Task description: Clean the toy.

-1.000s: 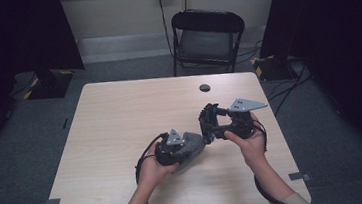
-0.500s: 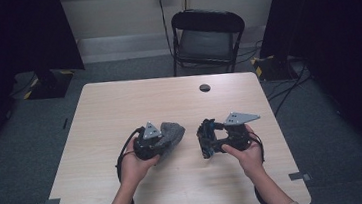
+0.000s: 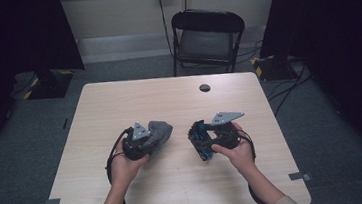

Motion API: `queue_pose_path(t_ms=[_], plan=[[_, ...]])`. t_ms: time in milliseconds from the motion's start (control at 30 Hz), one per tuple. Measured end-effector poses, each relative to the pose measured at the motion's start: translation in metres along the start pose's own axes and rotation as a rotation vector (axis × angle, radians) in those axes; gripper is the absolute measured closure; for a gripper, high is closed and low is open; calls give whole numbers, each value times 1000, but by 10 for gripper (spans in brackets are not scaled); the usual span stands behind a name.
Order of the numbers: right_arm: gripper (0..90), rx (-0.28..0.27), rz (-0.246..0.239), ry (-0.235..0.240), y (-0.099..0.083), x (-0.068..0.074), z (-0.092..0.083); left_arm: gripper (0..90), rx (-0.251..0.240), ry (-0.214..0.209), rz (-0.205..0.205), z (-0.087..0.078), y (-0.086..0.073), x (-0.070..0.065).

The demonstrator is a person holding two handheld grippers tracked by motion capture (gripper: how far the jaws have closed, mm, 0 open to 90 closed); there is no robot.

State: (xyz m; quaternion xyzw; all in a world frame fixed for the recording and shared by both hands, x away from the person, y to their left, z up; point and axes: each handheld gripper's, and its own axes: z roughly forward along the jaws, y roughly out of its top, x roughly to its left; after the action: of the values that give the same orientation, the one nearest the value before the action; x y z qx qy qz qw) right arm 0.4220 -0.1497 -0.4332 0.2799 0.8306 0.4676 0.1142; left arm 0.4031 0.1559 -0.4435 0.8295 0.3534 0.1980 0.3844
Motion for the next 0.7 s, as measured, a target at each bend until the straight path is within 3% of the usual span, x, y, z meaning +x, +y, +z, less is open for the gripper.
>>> queue_pose_path(t_ms=[367,433,700], plan=[[255,77,-3,2,-7,10,35,702,-5,18,14,-8,-7,4],[255,112,-10,3,-11,14,48,702,-6,18,8,-9,-9,5],[253,146,-29,-13,-17,19,64,701,10,5,16,-5,-15,4]])
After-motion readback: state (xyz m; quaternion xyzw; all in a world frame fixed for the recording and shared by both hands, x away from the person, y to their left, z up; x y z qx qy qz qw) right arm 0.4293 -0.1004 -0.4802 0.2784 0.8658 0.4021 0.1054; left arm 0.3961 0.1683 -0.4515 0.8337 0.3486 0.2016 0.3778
